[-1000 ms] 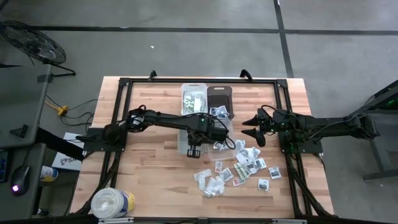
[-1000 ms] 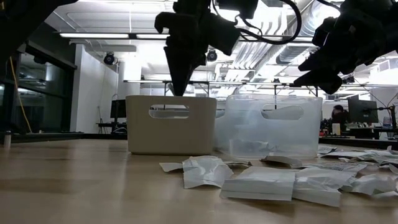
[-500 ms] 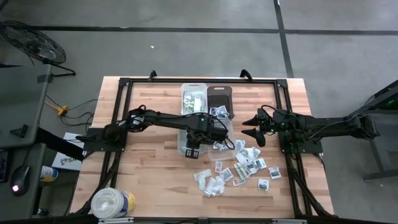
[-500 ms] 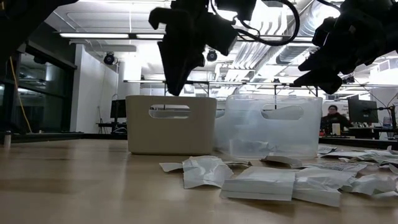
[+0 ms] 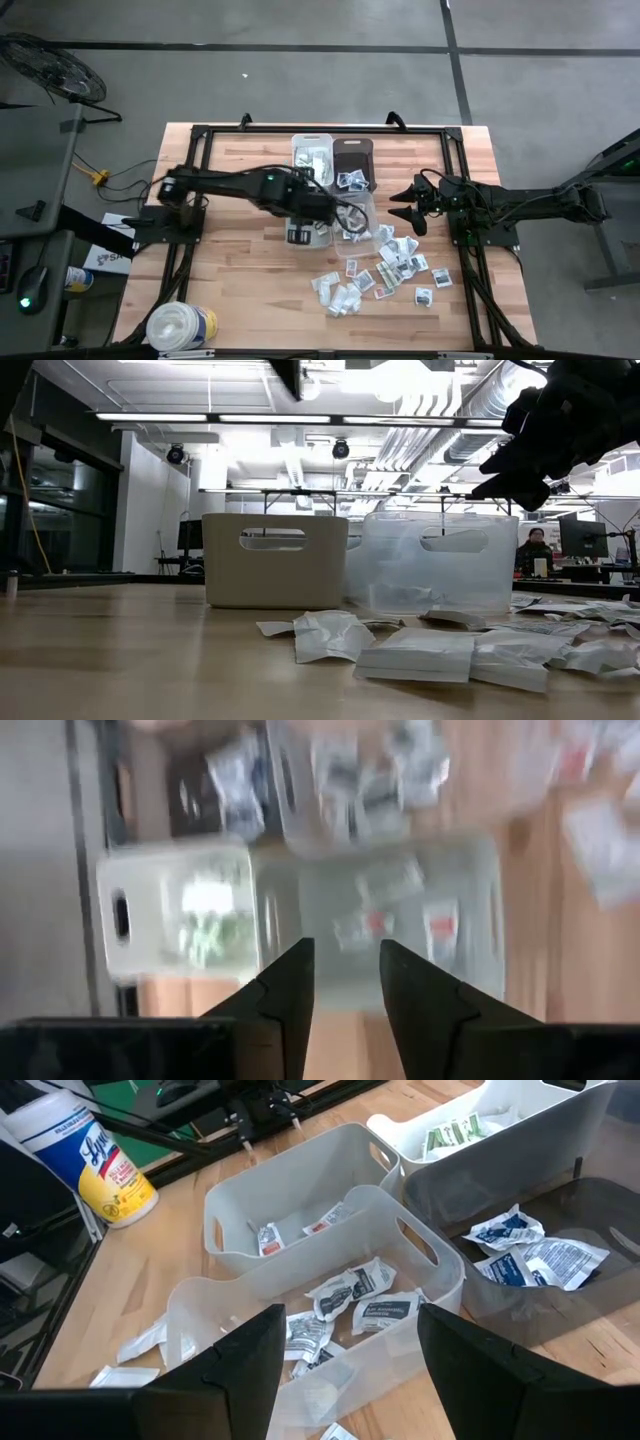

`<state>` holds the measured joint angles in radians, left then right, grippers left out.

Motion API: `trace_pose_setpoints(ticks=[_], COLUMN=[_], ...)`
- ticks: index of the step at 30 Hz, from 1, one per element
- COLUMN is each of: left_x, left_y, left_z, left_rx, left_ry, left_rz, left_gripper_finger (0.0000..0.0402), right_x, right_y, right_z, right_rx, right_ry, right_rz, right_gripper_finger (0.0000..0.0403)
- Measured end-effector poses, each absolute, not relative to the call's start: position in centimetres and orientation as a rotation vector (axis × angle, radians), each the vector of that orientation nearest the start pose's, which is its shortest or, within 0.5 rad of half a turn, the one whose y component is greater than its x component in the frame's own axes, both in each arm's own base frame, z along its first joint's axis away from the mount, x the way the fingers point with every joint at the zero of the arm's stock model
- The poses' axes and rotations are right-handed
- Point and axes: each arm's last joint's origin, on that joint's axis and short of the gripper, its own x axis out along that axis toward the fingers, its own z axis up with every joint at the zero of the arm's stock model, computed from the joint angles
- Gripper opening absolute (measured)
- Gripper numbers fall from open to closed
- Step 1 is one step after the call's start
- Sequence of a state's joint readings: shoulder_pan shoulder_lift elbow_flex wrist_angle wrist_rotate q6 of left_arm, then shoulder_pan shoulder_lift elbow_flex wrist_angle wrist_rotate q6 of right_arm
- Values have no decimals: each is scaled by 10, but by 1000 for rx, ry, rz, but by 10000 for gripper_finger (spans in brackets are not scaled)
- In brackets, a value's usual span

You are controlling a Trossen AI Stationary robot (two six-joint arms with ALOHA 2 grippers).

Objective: Pick & Place First Aid Supplies
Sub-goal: Put the green bandage pack into the white bin

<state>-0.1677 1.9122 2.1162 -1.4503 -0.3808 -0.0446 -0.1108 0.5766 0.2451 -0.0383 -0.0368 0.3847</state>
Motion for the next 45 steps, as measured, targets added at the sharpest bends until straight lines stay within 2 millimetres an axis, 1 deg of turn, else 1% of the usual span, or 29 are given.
trace_pose_setpoints(ticks=[2,4,6,11,14,18,20,22,25,27,30,33,35,37,40,43,45], left_x=[361,358,356,340,329,316,310,310,300,300,296,290,282,275,271,273,281], left_y=[-52,-51,-51,-51,-55,-62,-68,-76,-85,-96,-113,-127,-133,-138,-149,-159,-164], left_z=[374,370,361,336,324,311,306,300,292,288,262,248,235,223,216,203,197], left_rx=[309,311,312,274,278,286,299,301,276,254,254,215,181,172,201,226,231], left_ry=[1124,1080,1063,1024,981,967,985,948,845,716,651,554,567,623,651,687,713], left_rz=[192,190,175,123,106,72,54,34,-25,-38,-84,-122,-119,-104,-109,-129,-140], left_gripper_finger=[115,115,115,115,115,115,115,115,115,115,115,115,115,115,115,115,115], right_x=[139,139,139,139,139,139,139,139,139,139,139,139,139,139,139,139,139], right_y=[-14,-14,-14,-14,-14,-14,-14,-14,-14,-14,-14,-14,-14,-14,-14,-14,-14], right_z=[189,189,190,189,189,190,190,189,189,189,190,190,190,190,190,190,190], right_rx=[407,407,407,407,407,407,407,407,407,407,407,407,407,407,407,407,407], right_ry=[351,352,349,352,352,350,350,351,352,351,350,341,347,347,348,347,348], right_rz=[-143,-143,-143,-144,-143,-143,-143,-143,-143,-143,-143,-142,-142,-142,-142,-142,-142], right_gripper_finger=[222,222,222,222,222,222,222,222,222,222,222,222,222,222,222,222,222])
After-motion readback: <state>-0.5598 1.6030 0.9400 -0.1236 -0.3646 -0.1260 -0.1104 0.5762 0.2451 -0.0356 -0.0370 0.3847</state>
